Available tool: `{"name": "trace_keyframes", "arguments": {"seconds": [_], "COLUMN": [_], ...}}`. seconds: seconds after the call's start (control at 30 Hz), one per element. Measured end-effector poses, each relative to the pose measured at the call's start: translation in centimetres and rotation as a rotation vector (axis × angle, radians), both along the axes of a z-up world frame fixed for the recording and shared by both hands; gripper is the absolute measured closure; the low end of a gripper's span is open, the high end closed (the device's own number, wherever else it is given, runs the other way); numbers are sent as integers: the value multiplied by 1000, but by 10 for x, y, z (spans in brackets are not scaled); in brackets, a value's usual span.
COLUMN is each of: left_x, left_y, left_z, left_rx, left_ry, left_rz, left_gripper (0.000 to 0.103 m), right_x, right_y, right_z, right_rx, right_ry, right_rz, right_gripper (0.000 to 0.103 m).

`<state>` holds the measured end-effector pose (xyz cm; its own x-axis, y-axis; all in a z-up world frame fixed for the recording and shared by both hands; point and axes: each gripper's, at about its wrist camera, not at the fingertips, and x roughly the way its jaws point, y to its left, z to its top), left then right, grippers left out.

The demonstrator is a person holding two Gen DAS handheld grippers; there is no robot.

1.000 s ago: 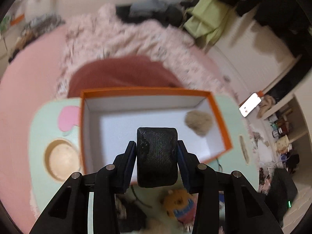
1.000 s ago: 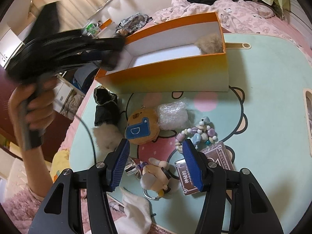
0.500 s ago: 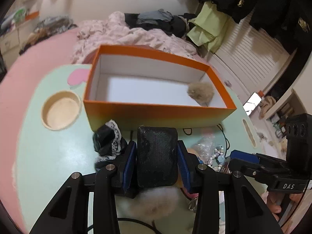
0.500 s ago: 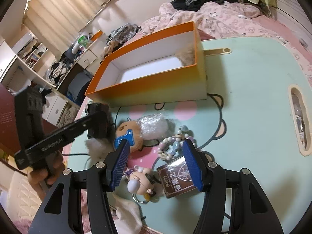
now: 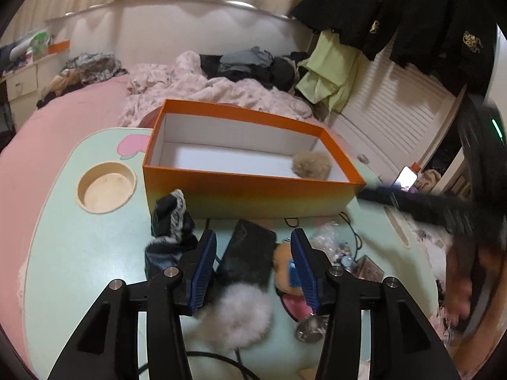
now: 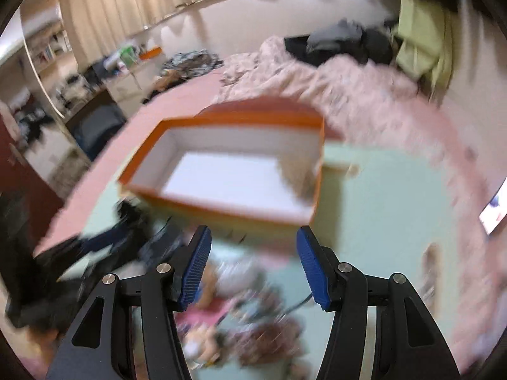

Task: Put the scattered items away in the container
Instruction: 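Grasp brown pompom in box with right tool, place it on table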

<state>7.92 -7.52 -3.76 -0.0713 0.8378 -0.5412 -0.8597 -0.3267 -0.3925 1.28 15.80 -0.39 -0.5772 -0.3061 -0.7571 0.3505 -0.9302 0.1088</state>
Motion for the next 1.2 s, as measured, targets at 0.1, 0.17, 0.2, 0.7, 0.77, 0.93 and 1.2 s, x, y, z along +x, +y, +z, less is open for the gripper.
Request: {"name": "trace_keyframes", "arguments": {"seconds": [0.1,0.17,0.2,0.7,0.77,0.93,1.2], "left_x": [11,16,17,11,11,8,5], "left_y": [0,1,1,-10,-10,-9,-8], "left_z": [1,0,-1,-12,-12,-14,-17], "left_rx": [-12,-11,-8,32,34,28,21], "left_ry": [66,78,72,-15,-17,-24,-34], "left_rz": [-5,-11,-17,16,18,26,34], "left_gripper": [54,54,54,54,54,54,54], "right_x": [-35,-57,-65,-117,-118,-112,-64], "right_y": [-16,-26,-29,-65,-68,-67,-49], "right_z": [9,8,5,-52,-58,-43,15], "right_rx": [149,227,258,532,531,442,166], "right_ry": [-8,-37,-51,-263,-257,-210,-117], "right_rz": [21,39,39,119,118,108,163], "right_gripper": [63,71,73,74,74,79,79]}}
